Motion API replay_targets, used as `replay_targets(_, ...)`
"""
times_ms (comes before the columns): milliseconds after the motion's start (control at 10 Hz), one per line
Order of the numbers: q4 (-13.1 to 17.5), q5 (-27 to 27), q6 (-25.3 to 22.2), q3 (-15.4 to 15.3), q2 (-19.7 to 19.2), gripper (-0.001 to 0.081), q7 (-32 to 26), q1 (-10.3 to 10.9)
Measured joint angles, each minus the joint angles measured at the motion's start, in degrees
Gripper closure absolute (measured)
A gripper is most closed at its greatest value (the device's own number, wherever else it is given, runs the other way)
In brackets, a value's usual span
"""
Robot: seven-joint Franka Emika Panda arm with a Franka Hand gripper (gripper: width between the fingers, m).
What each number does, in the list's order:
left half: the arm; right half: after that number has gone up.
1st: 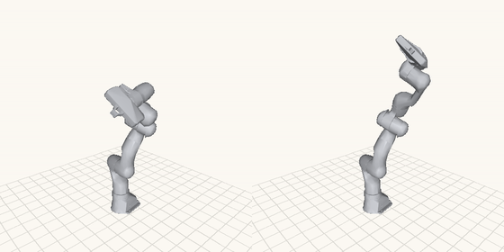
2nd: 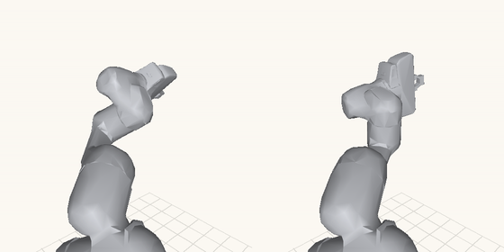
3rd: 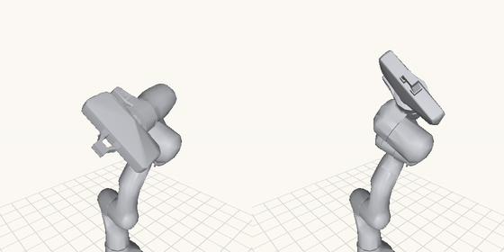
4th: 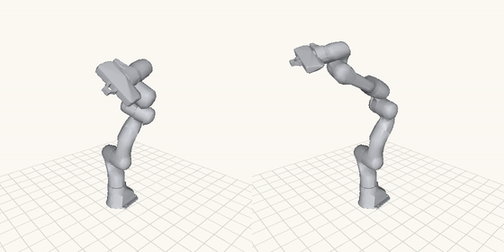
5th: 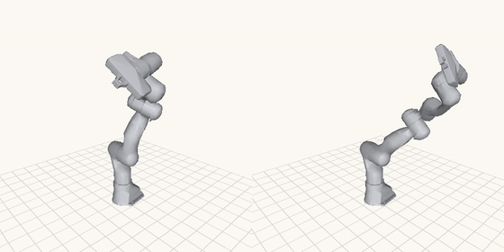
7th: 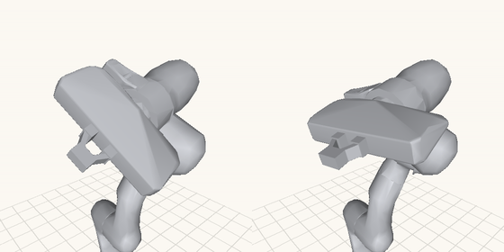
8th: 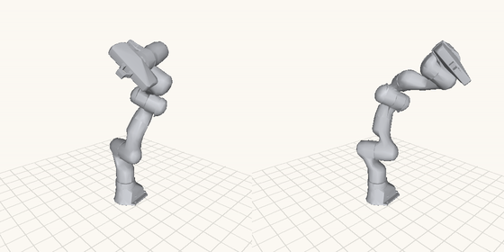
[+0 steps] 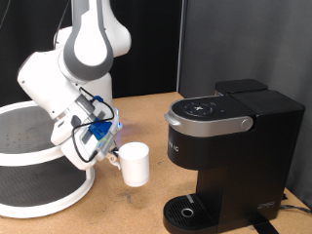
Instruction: Make a cup of coffee with the keurig machine
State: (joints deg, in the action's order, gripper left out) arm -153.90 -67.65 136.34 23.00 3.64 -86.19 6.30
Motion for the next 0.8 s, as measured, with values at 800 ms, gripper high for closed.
replay_targets(800,6.9,-15.5,3.2,-7.3,-10.1,0.0737,-7.2,2.4)
